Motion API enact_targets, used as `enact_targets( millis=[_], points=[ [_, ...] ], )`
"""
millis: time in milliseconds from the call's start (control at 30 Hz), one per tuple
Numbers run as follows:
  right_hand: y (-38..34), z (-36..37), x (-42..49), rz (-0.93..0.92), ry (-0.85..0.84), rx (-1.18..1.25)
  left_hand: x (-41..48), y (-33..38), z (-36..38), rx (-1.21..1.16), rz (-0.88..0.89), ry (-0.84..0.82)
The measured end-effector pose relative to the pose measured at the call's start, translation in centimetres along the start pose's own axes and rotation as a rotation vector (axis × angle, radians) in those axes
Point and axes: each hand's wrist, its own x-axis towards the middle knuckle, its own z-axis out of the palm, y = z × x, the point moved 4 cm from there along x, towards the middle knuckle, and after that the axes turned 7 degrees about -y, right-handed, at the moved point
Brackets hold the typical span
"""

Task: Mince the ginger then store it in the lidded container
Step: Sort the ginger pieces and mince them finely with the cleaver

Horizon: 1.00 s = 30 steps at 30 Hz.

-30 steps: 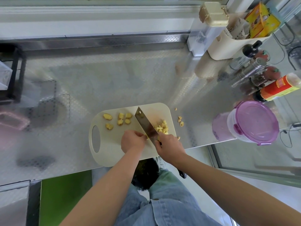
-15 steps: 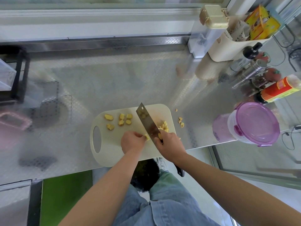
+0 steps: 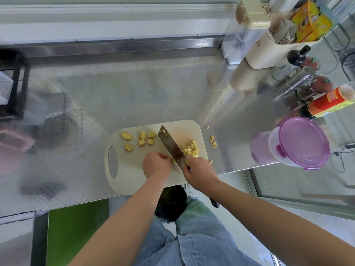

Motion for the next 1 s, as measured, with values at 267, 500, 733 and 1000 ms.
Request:
enact_targets(
  millis=[267, 500, 733, 1000],
  points=[
    [0.1, -0.3, 0.3, 0.052, 0.097, 0.065, -0.2, 0.0, -0.1, 0.028, 0.015, 0.007],
    [-0.1, -0.4, -0.4, -0.012, 0.053, 0.037, -0.2, 0.0, -0.1, 0.010, 0.016, 0.009],
    [-0.3, -0.2, -0.4, 0.000, 0.018, 0.020, -0.1, -0.2, 0.0, -0.004, 0.004, 0.002],
    [-0.7, 0.4, 0.3, 0.048, 0.063, 0.031, -0.2, 0.1, -0.2, 0.017, 0.008, -0.003]
  ],
)
